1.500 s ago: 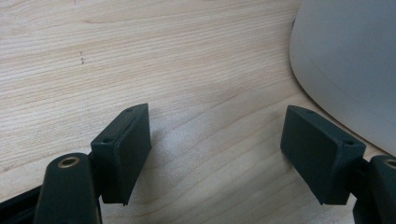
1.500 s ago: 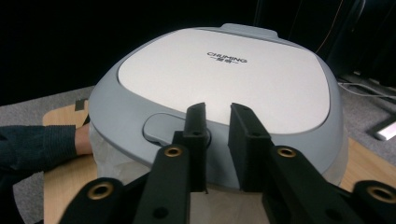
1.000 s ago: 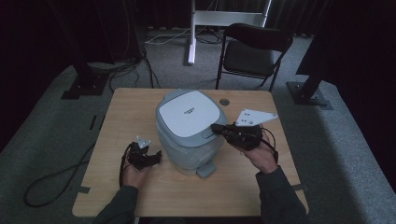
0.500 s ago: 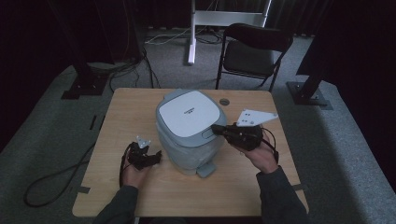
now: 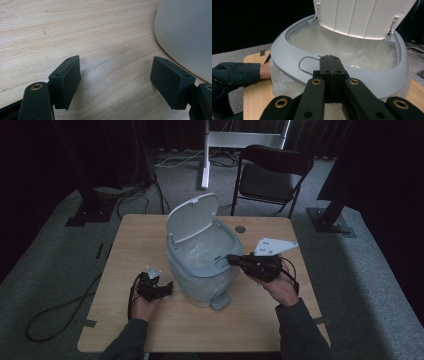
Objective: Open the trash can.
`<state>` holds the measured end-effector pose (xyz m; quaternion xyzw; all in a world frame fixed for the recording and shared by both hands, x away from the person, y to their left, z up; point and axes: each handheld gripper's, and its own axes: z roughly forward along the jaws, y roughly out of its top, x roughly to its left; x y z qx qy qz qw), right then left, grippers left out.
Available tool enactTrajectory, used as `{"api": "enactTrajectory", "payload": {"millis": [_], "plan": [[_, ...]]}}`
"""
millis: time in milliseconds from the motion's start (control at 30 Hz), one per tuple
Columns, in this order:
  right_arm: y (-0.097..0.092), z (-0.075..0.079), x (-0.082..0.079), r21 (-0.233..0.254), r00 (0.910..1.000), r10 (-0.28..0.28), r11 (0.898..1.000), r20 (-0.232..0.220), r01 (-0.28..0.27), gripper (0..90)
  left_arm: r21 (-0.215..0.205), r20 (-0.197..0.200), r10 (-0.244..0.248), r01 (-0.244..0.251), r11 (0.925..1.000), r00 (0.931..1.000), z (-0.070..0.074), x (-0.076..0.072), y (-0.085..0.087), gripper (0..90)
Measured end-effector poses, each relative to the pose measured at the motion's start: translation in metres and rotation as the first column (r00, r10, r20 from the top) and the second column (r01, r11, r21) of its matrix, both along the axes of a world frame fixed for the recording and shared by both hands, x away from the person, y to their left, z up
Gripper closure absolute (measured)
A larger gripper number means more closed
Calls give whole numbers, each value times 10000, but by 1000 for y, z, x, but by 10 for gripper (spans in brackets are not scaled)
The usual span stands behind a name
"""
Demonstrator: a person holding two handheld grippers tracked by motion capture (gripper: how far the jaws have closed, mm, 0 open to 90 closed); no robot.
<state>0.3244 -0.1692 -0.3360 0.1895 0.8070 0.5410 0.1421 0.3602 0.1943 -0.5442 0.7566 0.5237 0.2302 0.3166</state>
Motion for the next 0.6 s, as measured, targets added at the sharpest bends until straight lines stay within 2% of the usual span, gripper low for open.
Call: {"api": "enactTrajectory", "payload": {"millis": [67, 300, 367, 600], "plan": [[-1, 0, 1, 205, 9999, 78, 9998, -152, -74, 826, -17, 14, 19, -19, 10000, 10000, 0, 0, 0, 243], [0, 0, 0, 258, 9999, -118, 9996, -96, 120, 755, 3, 4, 3, -3, 10000, 10000, 0, 0, 0, 243], [0, -1, -1, 270, 9996, -272, 9993, -36, 273, 702, -13, 10, 17, -17, 10000, 10000, 0, 0, 0, 243], [-9, -2, 3, 530, 9968, -777, 9955, -196, 786, 648, -20, 7, 23, -23, 10000, 10000, 0, 1, -1, 243]]}}
